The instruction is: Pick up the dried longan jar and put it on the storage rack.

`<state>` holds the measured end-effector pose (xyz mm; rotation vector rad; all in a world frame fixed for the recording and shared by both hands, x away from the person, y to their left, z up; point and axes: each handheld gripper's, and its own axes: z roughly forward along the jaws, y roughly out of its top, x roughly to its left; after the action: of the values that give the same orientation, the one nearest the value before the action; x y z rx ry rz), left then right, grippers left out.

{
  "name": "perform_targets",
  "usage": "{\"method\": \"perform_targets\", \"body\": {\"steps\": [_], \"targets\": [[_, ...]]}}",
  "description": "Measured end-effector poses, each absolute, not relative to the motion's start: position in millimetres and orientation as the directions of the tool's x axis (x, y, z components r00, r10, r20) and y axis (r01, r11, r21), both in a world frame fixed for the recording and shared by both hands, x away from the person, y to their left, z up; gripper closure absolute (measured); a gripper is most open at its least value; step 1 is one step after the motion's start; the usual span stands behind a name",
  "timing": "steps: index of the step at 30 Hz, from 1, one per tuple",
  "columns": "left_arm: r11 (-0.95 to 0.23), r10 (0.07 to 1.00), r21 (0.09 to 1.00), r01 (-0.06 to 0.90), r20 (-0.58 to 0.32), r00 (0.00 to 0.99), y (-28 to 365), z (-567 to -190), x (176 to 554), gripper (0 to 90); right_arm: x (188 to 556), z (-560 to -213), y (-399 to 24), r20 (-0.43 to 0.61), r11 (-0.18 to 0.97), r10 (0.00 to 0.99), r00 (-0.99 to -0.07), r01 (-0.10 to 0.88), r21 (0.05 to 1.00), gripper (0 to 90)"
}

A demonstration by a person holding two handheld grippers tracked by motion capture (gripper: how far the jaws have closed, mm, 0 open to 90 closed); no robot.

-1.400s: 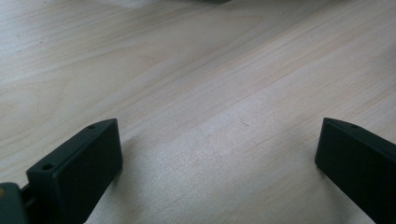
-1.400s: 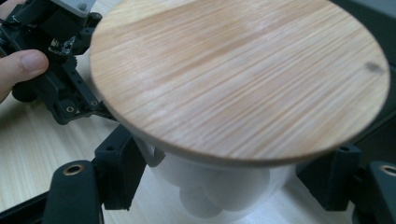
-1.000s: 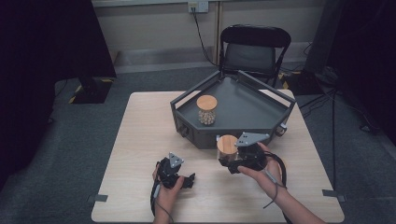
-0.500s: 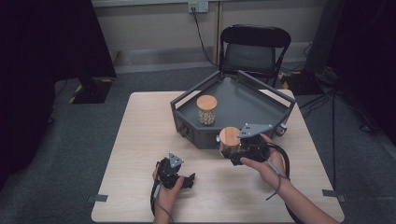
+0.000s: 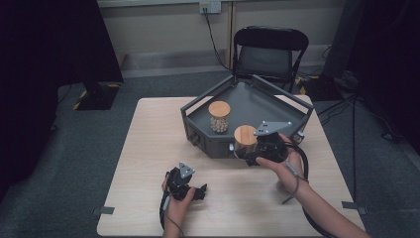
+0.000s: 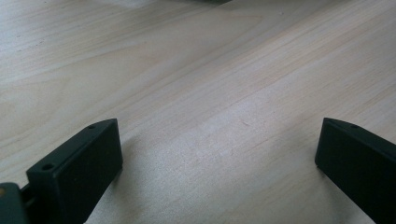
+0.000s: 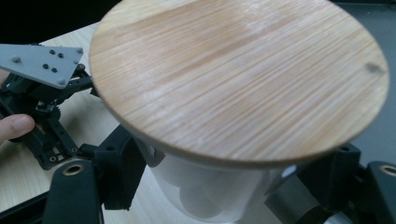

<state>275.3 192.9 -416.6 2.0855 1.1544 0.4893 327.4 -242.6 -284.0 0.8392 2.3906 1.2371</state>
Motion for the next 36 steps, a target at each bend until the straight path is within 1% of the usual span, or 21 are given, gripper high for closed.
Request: {"method": "perform_targets", "body": {"steps": [21, 36], "targets": [[-0.363, 0.846, 0.725, 0.585, -0.006, 0.533, 193, -417, 275, 0.2, 348, -269, -238, -0.043, 0.448, 0.670, -0.741, 0.357, 0.820, 25.3], [-0.363, 0.846, 0.725, 0.585, -0.006, 0.532, 193, -417, 275, 0.2, 363, -270, -237, -0.039, 0.420, 0.700, -0.713, 0.367, 0.830, 25.3]]}}
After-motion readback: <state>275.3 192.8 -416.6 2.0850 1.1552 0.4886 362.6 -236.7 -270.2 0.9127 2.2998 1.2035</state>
